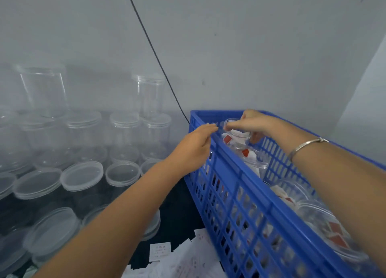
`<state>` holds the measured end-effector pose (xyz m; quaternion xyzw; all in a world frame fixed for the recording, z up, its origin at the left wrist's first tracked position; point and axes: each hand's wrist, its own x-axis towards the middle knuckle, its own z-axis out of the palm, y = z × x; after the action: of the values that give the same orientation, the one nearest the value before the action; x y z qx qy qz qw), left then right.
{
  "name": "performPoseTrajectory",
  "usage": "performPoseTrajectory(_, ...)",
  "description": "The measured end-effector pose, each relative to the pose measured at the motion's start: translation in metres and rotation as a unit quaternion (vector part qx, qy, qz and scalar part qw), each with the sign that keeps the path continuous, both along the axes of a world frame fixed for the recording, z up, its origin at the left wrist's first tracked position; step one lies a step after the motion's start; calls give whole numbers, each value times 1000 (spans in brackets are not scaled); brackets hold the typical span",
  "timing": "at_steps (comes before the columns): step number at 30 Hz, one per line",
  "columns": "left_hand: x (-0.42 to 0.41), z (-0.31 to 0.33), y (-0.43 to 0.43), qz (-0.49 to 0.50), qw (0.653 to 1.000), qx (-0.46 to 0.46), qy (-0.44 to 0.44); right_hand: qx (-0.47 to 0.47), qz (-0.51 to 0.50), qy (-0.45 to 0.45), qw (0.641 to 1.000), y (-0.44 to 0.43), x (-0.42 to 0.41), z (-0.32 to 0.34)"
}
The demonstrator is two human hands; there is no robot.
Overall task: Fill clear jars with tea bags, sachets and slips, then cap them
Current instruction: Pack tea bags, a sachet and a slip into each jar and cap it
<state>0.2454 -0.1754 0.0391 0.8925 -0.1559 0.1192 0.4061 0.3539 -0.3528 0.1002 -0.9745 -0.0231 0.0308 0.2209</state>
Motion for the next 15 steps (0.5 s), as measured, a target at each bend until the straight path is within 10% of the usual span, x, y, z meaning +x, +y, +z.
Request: performPoseTrajectory(15, 11, -8, 8, -24, 998, 54, -29, -77, 118, 163, 976, 16, 0, 8)
